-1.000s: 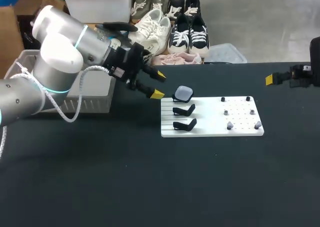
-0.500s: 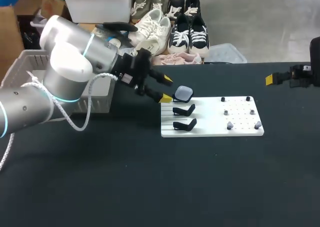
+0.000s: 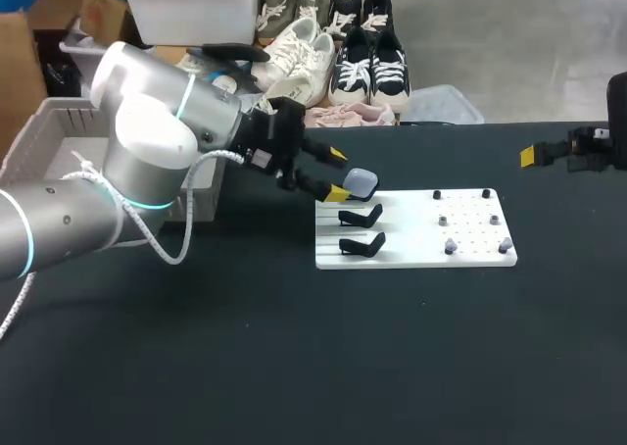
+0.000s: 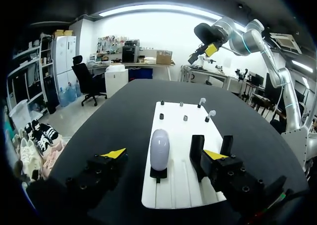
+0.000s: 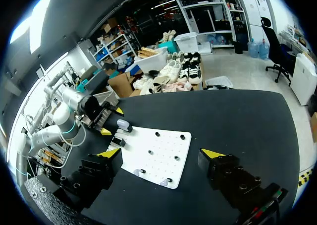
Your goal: Pick up each earbud case from the left stands, insert the matching earbuds, close the lid, and place the case in the box.
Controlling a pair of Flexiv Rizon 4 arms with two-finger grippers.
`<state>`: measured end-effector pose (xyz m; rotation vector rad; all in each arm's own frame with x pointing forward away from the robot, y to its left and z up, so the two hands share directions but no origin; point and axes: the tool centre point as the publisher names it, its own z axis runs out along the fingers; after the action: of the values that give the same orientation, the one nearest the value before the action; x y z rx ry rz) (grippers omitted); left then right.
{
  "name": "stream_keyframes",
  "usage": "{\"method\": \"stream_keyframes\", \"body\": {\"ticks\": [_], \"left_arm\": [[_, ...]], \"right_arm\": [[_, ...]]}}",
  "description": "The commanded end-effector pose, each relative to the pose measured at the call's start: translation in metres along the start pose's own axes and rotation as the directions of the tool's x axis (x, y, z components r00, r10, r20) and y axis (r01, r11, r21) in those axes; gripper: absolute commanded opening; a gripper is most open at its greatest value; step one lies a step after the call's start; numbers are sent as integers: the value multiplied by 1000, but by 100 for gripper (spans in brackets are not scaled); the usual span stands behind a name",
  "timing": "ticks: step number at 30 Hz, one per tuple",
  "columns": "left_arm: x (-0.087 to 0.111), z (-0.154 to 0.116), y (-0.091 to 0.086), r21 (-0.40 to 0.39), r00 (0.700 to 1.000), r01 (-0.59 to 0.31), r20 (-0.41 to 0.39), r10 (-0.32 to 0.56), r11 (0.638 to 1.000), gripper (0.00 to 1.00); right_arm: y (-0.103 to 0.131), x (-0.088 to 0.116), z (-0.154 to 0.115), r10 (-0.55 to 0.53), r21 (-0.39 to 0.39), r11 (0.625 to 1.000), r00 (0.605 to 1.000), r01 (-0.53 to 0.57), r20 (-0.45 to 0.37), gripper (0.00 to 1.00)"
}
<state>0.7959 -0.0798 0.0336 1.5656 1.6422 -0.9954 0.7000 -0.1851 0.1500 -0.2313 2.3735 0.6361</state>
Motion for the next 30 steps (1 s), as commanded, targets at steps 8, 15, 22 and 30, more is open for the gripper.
{"method": "stream_keyframes", "body": {"ticks": [8, 15, 22, 30], "left_arm": [[4, 12, 7, 16, 1000, -1, 7, 0, 1000, 98], [7, 17, 8, 20, 1000, 3, 8, -3, 1000, 90], [6, 19, 14, 13, 1000, 2, 14, -2, 1000, 77], [6, 20, 19, 5, 1000, 2, 16, -2, 1000, 65]], "right_arm": [[0, 0, 0, 0, 0, 1000, 1000, 0, 0, 100], [0, 0, 0, 0, 0, 1000, 1000, 0, 0, 100], [0, 0, 0, 0, 0, 1000, 1000, 0, 0, 100], [0, 0, 0, 0, 0, 1000, 1000, 0, 0, 100]]}}
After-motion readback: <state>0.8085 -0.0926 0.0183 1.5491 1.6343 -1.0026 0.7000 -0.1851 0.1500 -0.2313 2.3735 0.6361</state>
